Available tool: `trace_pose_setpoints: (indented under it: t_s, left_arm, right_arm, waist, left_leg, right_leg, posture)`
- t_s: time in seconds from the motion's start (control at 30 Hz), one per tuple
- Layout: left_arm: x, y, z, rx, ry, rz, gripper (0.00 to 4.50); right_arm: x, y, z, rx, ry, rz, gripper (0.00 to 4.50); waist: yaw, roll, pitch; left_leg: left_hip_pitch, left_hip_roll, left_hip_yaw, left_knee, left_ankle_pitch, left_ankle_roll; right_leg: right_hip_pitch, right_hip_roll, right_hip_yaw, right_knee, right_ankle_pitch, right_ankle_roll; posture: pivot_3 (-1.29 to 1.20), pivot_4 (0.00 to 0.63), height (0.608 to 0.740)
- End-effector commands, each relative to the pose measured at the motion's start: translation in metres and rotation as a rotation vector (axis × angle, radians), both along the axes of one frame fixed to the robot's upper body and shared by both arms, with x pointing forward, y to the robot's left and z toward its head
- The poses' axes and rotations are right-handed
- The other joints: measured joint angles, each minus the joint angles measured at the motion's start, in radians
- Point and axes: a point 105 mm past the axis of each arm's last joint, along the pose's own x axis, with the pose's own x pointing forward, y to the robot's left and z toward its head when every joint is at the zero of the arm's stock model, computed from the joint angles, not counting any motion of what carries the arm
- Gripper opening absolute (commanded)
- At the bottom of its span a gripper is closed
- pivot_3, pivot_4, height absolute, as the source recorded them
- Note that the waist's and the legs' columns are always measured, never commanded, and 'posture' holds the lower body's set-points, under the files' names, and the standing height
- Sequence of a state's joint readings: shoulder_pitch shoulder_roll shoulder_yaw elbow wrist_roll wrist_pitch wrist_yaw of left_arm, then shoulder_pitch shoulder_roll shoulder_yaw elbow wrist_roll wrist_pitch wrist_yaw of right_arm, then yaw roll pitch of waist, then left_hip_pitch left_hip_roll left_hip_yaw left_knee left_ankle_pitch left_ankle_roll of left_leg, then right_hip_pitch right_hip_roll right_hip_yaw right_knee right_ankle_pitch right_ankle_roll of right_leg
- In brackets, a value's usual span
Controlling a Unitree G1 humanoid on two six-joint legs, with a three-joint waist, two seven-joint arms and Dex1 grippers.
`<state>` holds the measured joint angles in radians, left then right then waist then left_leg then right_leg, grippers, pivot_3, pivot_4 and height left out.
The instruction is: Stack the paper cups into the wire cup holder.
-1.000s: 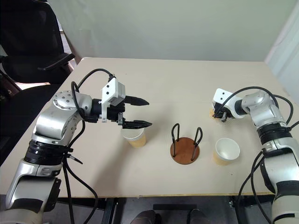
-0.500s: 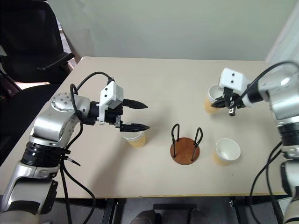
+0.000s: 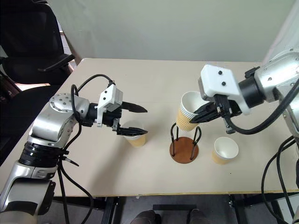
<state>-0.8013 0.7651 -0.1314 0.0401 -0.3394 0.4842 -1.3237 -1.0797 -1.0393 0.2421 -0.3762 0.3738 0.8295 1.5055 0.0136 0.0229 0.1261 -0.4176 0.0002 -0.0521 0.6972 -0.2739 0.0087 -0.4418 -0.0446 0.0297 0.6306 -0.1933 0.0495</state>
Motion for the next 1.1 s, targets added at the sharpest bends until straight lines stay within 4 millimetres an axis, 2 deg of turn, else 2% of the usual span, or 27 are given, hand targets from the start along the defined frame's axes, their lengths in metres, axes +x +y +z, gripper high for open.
trace_pose_setpoints:
  t_s: [0.03,0.3,0.33,0.4,0.43,0.53,0.73,0.87,1.0,1.1]
  left_arm:
    - [-0.001,-0.001,0.012,0.007,-0.053,-0.005,4.43]
    - [0.0,0.001,0.012,0.012,-0.059,0.009,4.43]
    - [0.001,0.001,0.012,0.013,-0.061,0.011,4.43]
    - [0.001,0.003,0.012,0.019,-0.065,0.017,4.43]
    - [0.0,0.005,0.013,0.025,-0.068,0.019,4.43]
    - [-0.003,0.011,0.013,0.074,-0.088,0.011,4.43]
    - [-0.019,0.027,0.008,0.242,-0.104,-0.071,4.43]
    - [-0.032,0.039,0.004,0.404,-0.112,-0.171,4.43]
    - [-0.034,0.043,-0.003,0.476,-0.113,-0.216,4.43]
    - [-0.029,0.045,-0.012,0.516,-0.129,-0.23,4.43]
  right_arm:
    - [0.001,0.0,0.0,-0.009,-0.035,0.009,0.02]
    - [0.011,0.012,-0.023,0.012,-0.005,0.007,0.02]
    - [0.012,0.013,-0.024,0.013,-0.006,0.005,0.43]
    - [0.012,0.015,-0.024,0.029,-0.009,-0.001,0.91]
    - [0.012,0.015,-0.023,0.037,-0.015,-0.007,0.99]
    - [0.015,0.012,-0.017,0.067,-0.044,-0.046,1.94]
    - [0.012,0.001,0.002,0.17,-0.055,-0.119,1.94]
    - [0.0,-0.007,0.022,0.285,0.03,-0.135,1.94]
    - [-0.006,-0.008,0.025,0.302,0.049,-0.131,1.94]
    - [-0.009,-0.007,0.025,0.316,0.056,-0.124,1.94]
  waist:
    - [0.0,0.0,0.0]
    - [-0.001,0.0,0.0]
    - [-0.001,0.0,0.0]
    - [-0.001,0.0,0.0]
    - [-0.002,0.0,0.0]
    - [-0.002,0.0,0.0]
    - [-0.002,0.0,0.0]
    - [-0.001,0.0,0.0]
    - [-0.003,0.0,0.0]
    - [-0.004,0.0,0.0]
  left_leg:
    - [0.0,0.0,0.0,0.0,0.0,0.0]
    - [0.0,0.0,0.0,-0.001,0.0,0.0]
    - [0.0,0.0,0.0,-0.001,0.0,0.0]
    - [0.0,0.0,0.0,-0.001,0.0,0.0]
    - [0.0,0.0,0.0,-0.001,0.0,0.0]
    - [0.0,0.0,0.0,-0.001,0.0,0.0]
    - [-0.001,0.0,0.0,-0.002,0.0,0.0]
    - [-0.001,0.0,0.0,-0.003,0.0,0.0]
    - [-0.001,0.0,0.0,-0.003,0.0,0.0]
    - [-0.001,0.0,0.0,-0.003,0.0,0.0]
  right_leg:
    - [0.0,0.0,0.0,0.0,0.0,0.001]
    - [0.0,0.0,0.0,-0.001,0.0,0.001]
    - [0.0,0.0,0.0,-0.001,0.0,0.001]
    - [0.0,0.0,0.0,-0.001,0.001,0.001]
    - [0.0,0.0,0.0,-0.001,0.001,0.001]
    - [-0.001,0.0,0.0,-0.001,0.001,0.001]
    - [-0.001,0.0,0.0,-0.003,0.0,0.001]
    - [-0.002,0.0,0.0,-0.003,0.0,0.0]
    - [-0.002,0.0,0.0,-0.002,-0.003,-0.004]
    - [-0.002,0.0,0.0,-0.001,-0.002,-0.004]
  posture:
    - [0.0,0.15,0.74]
    - [0.0,0.15,0.74]
    - [0.0,0.15,0.74]
    - [0.0,0.15,0.74]
    - [0.0,0.15,0.74]
    - [0.0,0.15,0.74]
    - [0.0,0.15,0.74]
    - [0.0,0.15,0.74]
    - [0.0,0.15,0.74]
    - [0.0,0.15,0.74]
